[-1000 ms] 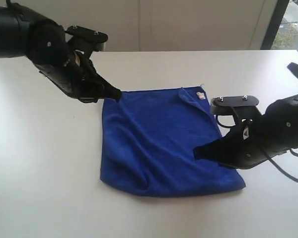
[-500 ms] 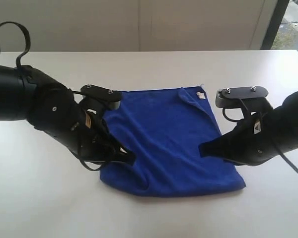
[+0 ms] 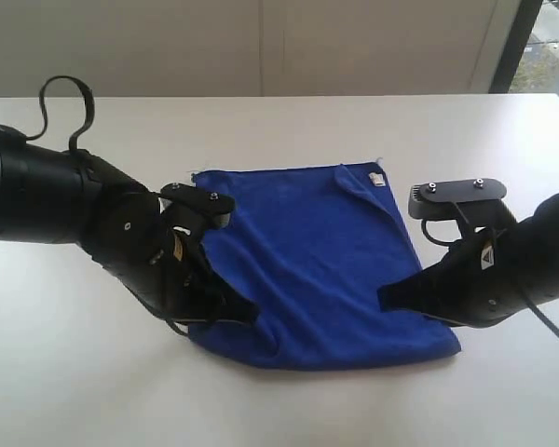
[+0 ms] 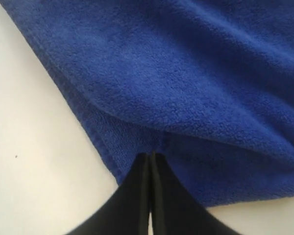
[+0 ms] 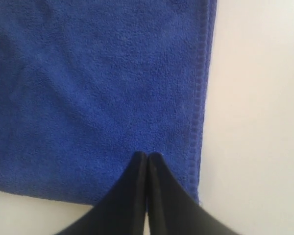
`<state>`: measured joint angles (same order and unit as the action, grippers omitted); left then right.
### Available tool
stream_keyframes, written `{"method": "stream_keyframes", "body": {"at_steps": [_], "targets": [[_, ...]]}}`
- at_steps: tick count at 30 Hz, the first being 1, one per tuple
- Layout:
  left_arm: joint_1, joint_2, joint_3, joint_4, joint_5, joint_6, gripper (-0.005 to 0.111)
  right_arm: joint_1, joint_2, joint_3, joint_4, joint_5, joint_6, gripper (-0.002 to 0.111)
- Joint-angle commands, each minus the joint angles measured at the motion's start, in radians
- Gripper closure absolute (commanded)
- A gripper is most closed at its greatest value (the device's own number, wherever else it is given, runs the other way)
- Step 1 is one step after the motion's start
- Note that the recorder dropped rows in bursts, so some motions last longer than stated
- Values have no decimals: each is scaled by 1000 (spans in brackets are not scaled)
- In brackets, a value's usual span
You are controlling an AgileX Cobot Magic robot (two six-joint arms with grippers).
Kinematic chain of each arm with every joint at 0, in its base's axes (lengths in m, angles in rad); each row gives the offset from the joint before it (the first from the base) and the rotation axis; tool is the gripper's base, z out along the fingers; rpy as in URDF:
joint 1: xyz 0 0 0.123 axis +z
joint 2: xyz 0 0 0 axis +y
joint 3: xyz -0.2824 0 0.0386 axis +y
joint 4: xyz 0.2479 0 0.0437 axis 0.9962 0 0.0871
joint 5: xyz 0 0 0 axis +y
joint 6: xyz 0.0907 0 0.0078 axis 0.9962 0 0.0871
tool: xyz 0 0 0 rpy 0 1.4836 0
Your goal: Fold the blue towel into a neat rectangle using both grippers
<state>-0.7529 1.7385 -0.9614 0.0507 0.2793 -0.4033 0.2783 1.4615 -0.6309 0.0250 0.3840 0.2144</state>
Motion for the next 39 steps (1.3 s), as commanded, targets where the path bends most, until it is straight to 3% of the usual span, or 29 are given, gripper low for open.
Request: {"method": "stream_keyframes", "body": {"at_steps": [1,3,8,12,22,29,39], "targets": [[-5,9,8,-1,-10,-23,105,0,-4,6,2,-14,-12,108],[-5,9,8,-3,-16,-23,99,0,-4,6,2,-16,-12,108],[-5,9,8,-18,-18,-24,69,0,-4,6,-2,-21,-12,108],[-5,9,8,-20,-18,-24,57,0,-4,6,-2,-25,-12,108],[-5,9,8,-24,-18,-24,57,0,-4,6,-2,-34,-12,108],[-7,9,8,-28,12,-9,76,0,-4,6,-2,-38,-12,108],[-7,9,8,-97,10,44,77,0,-4,6,-2,-45,-12,108]]}}
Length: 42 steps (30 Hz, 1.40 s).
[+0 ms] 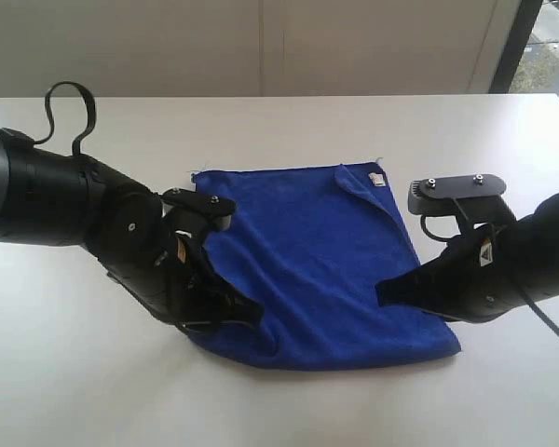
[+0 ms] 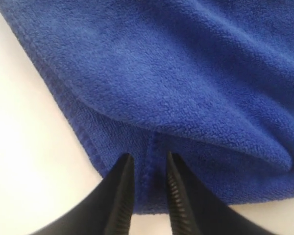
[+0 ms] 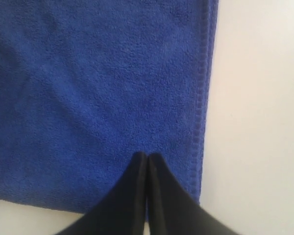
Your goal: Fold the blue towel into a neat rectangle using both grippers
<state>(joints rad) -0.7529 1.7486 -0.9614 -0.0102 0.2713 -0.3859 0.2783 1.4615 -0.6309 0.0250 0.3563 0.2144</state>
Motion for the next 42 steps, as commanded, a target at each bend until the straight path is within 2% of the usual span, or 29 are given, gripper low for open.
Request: {"method": "stream_keyframes", "body": {"at_steps": [1,14,16,20,42], "targets": [[-7,-2,8,-36,18,29,77,0,-4,6,-2,-18,-12,108],[-7,39,8,-36,23,53,78,0,-4,6,-2,-18,-12,108],[-7,44,8,-36,21,53,83,0,-4,6,-2,-18,-12,108],[-7,31,8,-36,8,53,106,0,-4,6,-2,-18,-12,108],[-7,-84,6,-32,124,53,107,0,-4,6,-2,-20,-12,108]]}}
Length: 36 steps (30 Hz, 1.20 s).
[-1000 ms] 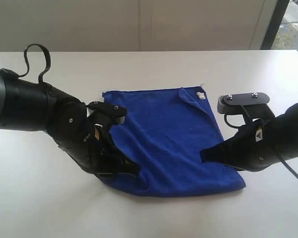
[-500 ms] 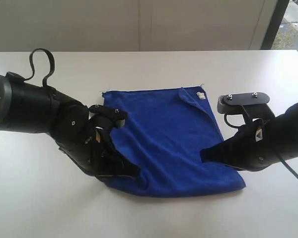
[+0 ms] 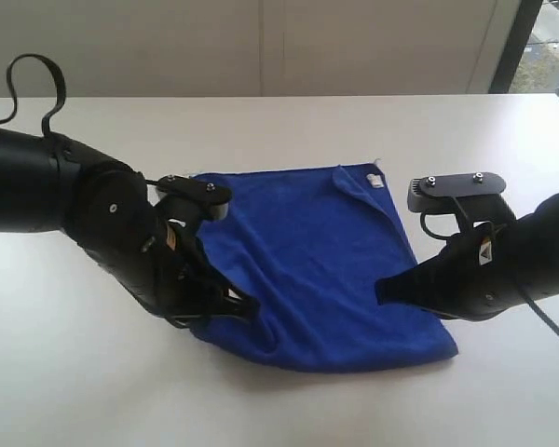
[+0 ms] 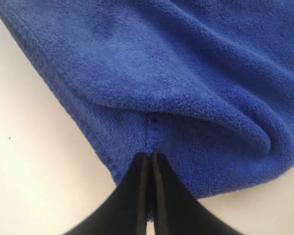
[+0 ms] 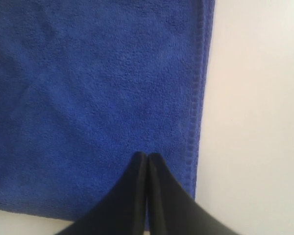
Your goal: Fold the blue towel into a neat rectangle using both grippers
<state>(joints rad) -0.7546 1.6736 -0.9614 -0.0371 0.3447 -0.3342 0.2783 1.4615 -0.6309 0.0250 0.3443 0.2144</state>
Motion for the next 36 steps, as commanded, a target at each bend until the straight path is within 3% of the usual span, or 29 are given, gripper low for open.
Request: {"method": "stream_keyframes", "body": {"at_steps": [1,5,11,25,29,36], "targets": [[-5,-9,6,-5,51,2,107,0,-4,6,-2,-8,-12,108],[-5,-9,6,-5,33,-4,94,0,-4,6,-2,-8,-12,108],[-5,-9,6,-5,-11,-4,56,0,-4,6,-2,-10,-12,108],[-5,65,6,-7,-27,-4,56,0,-4,6,-2,-10,-12,108],[-5,65,6,-17,-29,-4,64,0,-4,6,-2,-10,-12,108],[-5,87,6,-17,-33,-4,64,0,-4,6,-2,-10,-12,108]]}}
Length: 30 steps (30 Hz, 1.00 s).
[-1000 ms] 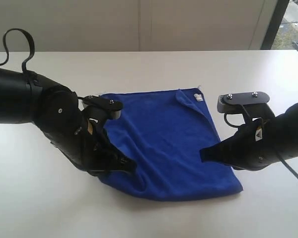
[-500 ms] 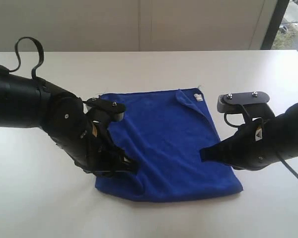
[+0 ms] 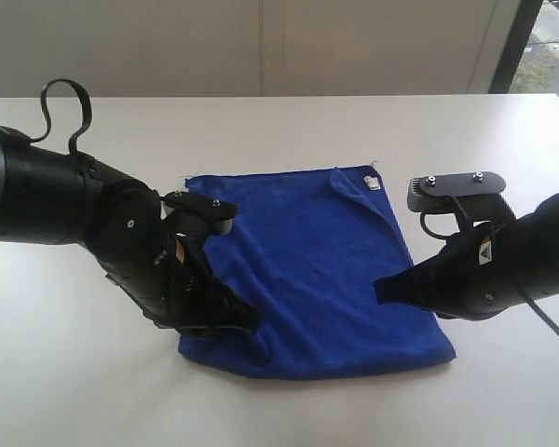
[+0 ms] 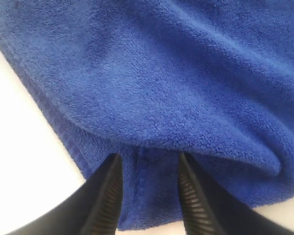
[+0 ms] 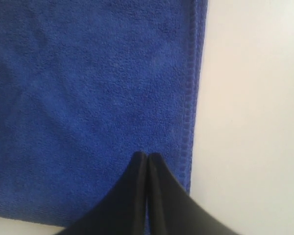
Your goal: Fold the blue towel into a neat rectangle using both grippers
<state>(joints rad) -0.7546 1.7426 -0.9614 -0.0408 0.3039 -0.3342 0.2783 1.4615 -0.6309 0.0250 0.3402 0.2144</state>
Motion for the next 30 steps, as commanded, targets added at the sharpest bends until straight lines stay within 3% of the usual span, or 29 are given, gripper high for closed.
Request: {"method": "stream_keyframes", "body": {"at_steps": [1,30], "targets": [[-5,24,6,-14,8,-4,64,0,-4,6,-2,-6,-12,108],[-5,20,6,-43,50,-6,65,0,-4,23,-2,-44,-12,108]]}}
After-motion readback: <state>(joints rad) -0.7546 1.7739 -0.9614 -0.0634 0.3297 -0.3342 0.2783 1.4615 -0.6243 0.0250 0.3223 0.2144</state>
